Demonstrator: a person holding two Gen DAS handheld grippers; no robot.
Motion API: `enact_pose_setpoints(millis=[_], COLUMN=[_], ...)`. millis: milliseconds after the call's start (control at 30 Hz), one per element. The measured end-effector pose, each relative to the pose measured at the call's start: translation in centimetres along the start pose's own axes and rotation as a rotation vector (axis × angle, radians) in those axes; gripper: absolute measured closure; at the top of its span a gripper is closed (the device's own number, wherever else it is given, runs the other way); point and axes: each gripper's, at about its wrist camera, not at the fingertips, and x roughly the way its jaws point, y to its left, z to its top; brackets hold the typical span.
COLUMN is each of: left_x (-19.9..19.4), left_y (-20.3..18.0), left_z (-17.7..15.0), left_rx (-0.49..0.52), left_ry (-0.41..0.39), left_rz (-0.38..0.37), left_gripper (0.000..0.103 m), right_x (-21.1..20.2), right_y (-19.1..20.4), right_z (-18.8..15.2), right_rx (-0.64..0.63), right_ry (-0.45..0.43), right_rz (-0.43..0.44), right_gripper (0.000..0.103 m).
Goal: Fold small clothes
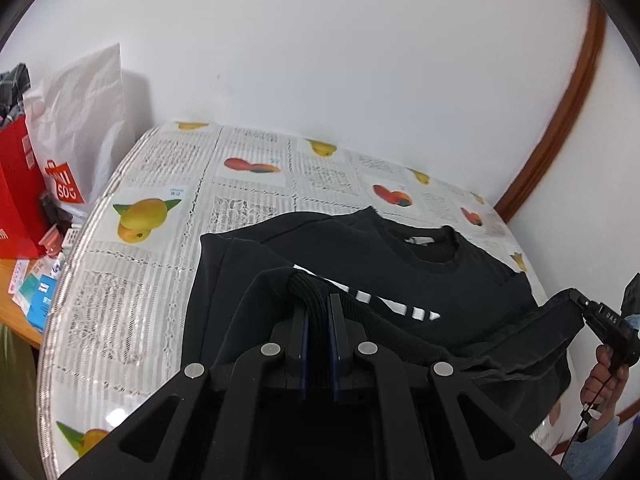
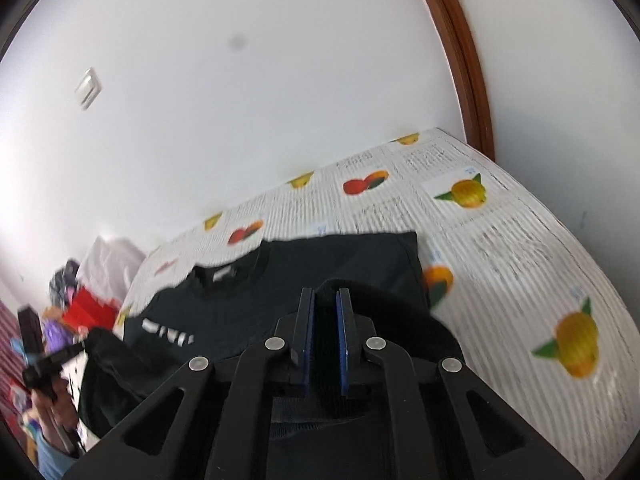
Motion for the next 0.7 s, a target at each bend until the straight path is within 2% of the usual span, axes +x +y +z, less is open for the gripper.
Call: enact_pose_setpoints(millis=[167,367,433,533,633,667,700], left_x=[2.3,4.6,4.9,4.4,2.9,2.4,2.1], left_y=[1.3,2.0,2.0,1.9,1.7,1.6,1.6], left_z=[0.9,1.2,1.4,1.6,1.9,1.9,1.9], left_rx=[-0.055,-0.079,-0.076,-0.062,-0.045,-0.041,-0.038], left_ry=[0.036,0.107,0.131,0.118,0.072,0.059,0.048], left_rz=[0.000,-0.003,-0.009,-0.027,-0.055,-0.062,-0.067], left_gripper=[0.095,0.094,0.092,0.082,0.065,0.055,0.052], right_x=[3.7,9.2,10.3,10.0,7.6,7.0,6.1], right_y=[-0.6,-2.1,-2.8,-3.2,-1.6,-1.1,-0.5], right_z=[2.0,2.2,1.9,2.0,2.4,2.5,2.5], right_rx=[0.083,0.135,0.167,0.178,0.092,0.063,0.027], right_ry=[-0.010,0.071,0.104,0.112,0.056,0.045,0.036], right_rz=[0.021,-0.071,-0.086,-0.084,-0.132,-0.137,-0.135], right_gripper=[0.094,0.093,0.088,0.086,0.086,0.085,0.084])
